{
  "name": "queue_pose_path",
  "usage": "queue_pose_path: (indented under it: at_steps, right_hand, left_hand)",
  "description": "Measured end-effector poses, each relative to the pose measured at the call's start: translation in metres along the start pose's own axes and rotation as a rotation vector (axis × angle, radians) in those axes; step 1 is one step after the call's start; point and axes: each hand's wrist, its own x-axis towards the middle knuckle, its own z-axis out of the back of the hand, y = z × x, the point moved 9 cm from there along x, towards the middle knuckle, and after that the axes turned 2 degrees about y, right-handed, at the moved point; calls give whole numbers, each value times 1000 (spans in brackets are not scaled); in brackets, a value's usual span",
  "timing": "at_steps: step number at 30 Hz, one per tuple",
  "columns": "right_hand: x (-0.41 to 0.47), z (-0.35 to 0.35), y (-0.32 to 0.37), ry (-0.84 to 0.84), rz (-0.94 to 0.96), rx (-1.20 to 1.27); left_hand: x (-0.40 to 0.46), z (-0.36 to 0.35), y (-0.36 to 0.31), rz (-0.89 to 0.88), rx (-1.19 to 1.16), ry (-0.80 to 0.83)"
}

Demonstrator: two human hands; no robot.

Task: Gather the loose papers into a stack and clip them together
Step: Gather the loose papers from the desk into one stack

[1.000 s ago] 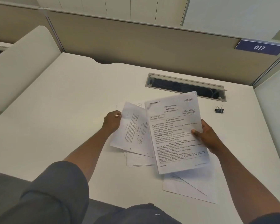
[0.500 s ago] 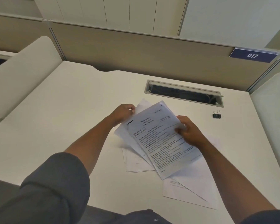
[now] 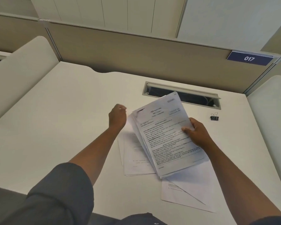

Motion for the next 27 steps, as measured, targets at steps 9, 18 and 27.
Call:
queue_pose_path:
  at_steps: [9, 18, 27]
  right_hand:
    - [-15, 13, -78, -89, -317, 301]
    - [-12, -47, -95, 29, -450, 366]
    - [-10, -76, -85, -50, -523, -102]
  left_hand:
    - [-48, -52, 99, 207, 745, 195]
    - [-54, -68, 89, 196, 717, 143]
    - [-58, -62, 92, 302, 769, 61]
